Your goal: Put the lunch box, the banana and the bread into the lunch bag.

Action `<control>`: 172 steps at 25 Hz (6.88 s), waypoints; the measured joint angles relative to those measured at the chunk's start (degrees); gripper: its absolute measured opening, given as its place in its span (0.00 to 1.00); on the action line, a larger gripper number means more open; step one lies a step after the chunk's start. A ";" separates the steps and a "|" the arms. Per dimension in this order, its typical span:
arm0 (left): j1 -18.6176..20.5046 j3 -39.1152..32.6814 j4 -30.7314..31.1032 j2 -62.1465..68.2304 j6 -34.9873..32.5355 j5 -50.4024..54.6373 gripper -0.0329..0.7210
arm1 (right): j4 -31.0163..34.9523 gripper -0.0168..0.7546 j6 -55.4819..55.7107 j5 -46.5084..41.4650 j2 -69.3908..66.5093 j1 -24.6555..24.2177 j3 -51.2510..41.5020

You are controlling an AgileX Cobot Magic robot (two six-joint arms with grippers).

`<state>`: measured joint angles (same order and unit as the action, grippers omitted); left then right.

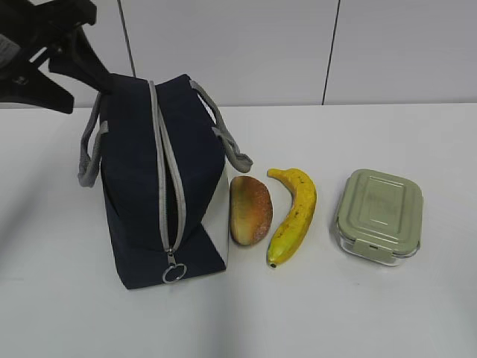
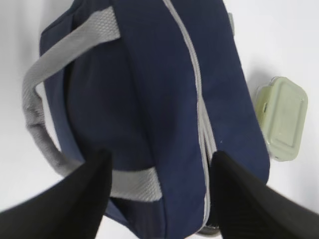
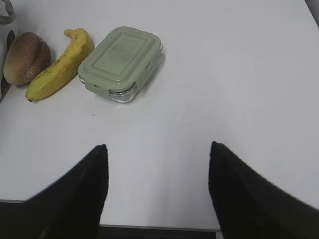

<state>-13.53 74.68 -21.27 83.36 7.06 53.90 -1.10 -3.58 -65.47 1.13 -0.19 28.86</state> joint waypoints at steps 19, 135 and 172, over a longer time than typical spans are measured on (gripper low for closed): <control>-1.50 8.14 3.63 12.39 3.19 2.31 0.57 | 0.00 0.63 0.00 0.00 0.00 0.00 0.00; -1.50 8.20 3.84 14.28 -10.42 1.19 0.04 | 64.42 0.79 -49.68 17.92 -106.68 -19.66 21.59; -1.50 8.20 3.79 14.28 -10.42 1.25 0.04 | 80.81 0.52 -56.52 8.14 -112.35 -19.66 22.13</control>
<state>-15.03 82.88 -17.47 97.64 -3.37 55.15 79.71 -60.10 -57.33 -111.23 -19.85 51.00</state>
